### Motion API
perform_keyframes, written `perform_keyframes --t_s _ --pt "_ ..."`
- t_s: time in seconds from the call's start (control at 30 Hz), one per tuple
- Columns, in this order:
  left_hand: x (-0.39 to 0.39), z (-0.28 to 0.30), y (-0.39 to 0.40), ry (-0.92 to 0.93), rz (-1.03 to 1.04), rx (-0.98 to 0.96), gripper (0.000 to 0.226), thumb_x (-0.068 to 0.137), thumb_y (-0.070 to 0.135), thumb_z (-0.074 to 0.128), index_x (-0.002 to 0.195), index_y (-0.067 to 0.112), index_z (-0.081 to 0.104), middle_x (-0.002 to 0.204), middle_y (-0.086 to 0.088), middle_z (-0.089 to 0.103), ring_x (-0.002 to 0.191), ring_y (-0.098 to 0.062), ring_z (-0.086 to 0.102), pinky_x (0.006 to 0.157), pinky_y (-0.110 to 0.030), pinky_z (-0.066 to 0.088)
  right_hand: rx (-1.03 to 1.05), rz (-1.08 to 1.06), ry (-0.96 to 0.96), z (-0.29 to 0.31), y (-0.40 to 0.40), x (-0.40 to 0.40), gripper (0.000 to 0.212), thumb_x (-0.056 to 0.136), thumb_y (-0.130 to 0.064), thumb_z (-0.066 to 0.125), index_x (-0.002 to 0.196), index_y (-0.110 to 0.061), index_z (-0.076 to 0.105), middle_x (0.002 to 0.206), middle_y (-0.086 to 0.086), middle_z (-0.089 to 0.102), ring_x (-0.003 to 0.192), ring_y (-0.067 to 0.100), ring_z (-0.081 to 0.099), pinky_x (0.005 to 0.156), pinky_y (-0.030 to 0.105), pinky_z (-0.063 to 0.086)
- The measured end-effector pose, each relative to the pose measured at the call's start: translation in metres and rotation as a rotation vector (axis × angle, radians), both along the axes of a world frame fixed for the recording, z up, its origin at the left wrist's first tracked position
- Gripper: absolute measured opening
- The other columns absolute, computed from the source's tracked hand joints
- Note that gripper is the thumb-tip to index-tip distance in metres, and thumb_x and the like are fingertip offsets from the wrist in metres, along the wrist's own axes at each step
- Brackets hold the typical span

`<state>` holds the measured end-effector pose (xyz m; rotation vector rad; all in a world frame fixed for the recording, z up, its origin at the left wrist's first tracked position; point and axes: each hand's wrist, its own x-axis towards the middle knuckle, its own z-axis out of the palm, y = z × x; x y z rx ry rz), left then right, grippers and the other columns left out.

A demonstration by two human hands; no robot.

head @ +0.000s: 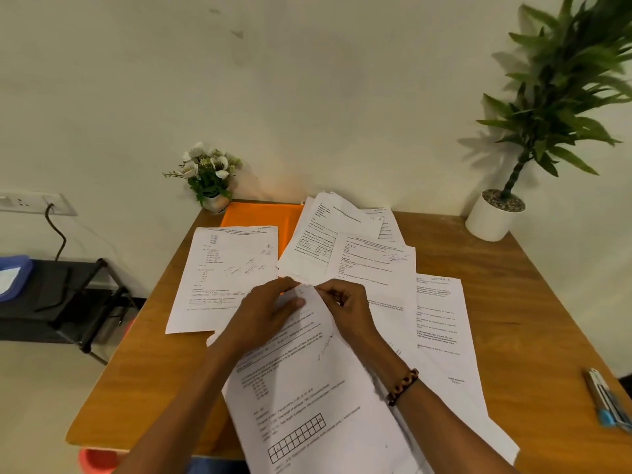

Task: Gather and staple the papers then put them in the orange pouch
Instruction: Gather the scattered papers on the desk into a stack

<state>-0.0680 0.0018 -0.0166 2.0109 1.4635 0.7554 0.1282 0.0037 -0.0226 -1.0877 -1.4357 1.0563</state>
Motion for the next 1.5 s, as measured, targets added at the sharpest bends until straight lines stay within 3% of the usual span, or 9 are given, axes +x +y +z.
perform_keyframes --t_s 0.17,0.33,0.5,0.73,0.97,1.1,1.23,1.37,1.5 --pt "-0.003 0.011 -0.005 -0.014 0.040 0.115 0.014 0.094 0.050 0.053 0.095 0.036 0.057 0.091 0.023 0.063 0.079 -0.005 0.065 0.075 -0.018 0.045 0.045 0.014 -0.116 0.007 -0.003 -0.001 0.012 0.100 -0.026 0.063 0.095 -0.019 0.072 0.089 -0.006 0.073 0.084 0.006 0.067 0.073 0.025 0.055" --pt "-0.014 0.033 0.003 -0.053 0.150 0.242 0.023 0.095 0.047 0.053 0.104 0.028 0.061 0.097 0.010 0.064 0.083 -0.007 0.060 0.076 -0.021 0.047 0.030 0.092 -0.593 -0.003 -0.007 0.014 0.062 0.076 -0.081 0.064 0.115 -0.034 0.052 0.098 -0.013 0.069 0.081 0.008 0.068 0.069 0.038 0.060" --pt "-0.023 0.055 0.013 0.029 0.276 0.342 0.028 0.097 0.038 0.058 0.112 0.016 0.068 0.102 -0.006 0.061 0.095 -0.015 0.044 0.080 -0.031 0.034 0.217 0.054 -0.652 -0.024 0.003 0.034 0.055 0.090 -0.070 0.059 0.117 -0.023 0.059 0.101 -0.006 0.073 0.082 0.011 0.069 0.069 0.040 0.059" --pt "-0.030 0.089 0.009 -0.092 0.299 0.607 0.014 0.094 0.021 0.064 0.092 0.007 0.068 0.084 0.009 0.051 0.094 -0.018 0.045 0.068 -0.037 0.044 0.560 -0.208 -0.841 -0.041 0.018 0.045 0.051 0.093 -0.054 0.066 0.119 -0.011 0.060 0.096 0.007 0.068 0.078 0.019 0.057 0.064 0.034 0.051" --pt "-0.048 0.110 0.005 -0.151 0.381 0.631 0.008 0.096 0.014 0.067 0.093 0.007 0.065 0.077 0.019 0.039 0.089 -0.025 0.048 0.066 -0.031 0.036 0.558 -0.257 -0.721 -0.011 0.030 0.055 0.057 0.089 -0.053 0.068 0.128 -0.016 0.052 0.113 0.005 0.062 0.098 0.019 0.054 0.080 0.040 0.051" --pt "-0.056 0.124 0.005 -0.227 0.516 0.610 0.012 0.097 0.021 0.065 0.099 0.010 0.067 0.087 0.001 0.043 0.090 -0.025 0.050 0.071 -0.024 0.043 0.260 -0.228 -0.170 0.022 0.020 0.039 0.057 0.083 -0.036 0.083 0.126 -0.026 0.047 0.108 -0.014 0.066 0.096 0.015 0.067 0.075 0.034 0.059" --pt "-0.067 0.137 0.007 -0.357 0.627 0.651 0.019 0.099 0.029 0.061 0.096 0.010 0.062 0.093 -0.024 0.051 0.082 0.005 0.044 0.066 -0.006 0.033 -0.009 -0.116 0.206 0.036 0.033 0.031 0.042 0.088 -0.013 0.079 0.120 -0.020 0.054 0.108 0.015 0.074 0.102 0.036 0.070 0.090 0.054 0.059" --pt "-0.064 0.139 0.007 -0.412 0.638 0.699 0.022 0.100 0.031 0.061 0.097 0.009 0.061 0.096 -0.026 0.052 0.081 0.009 0.045 0.067 -0.006 0.034 -0.122 0.065 0.215 0.043 0.034 0.014 0.040 0.089 -0.004 0.074 0.125 -0.014 0.060 0.121 0.007 0.071 0.116 0.026 0.067 0.085 0.031 0.060" --pt "-0.061 0.131 0.005 -0.508 0.593 0.702 0.016 0.100 0.028 0.061 0.095 0.013 0.060 0.091 -0.018 0.057 0.085 -0.002 0.049 0.068 -0.009 0.036 -0.032 0.061 0.273 0.058 0.036 -0.001 0.048 0.088 0.003 0.073 0.123 -0.023 0.055 0.115 0.004 0.067 0.105 0.007 0.068 0.082 0.026 0.060"
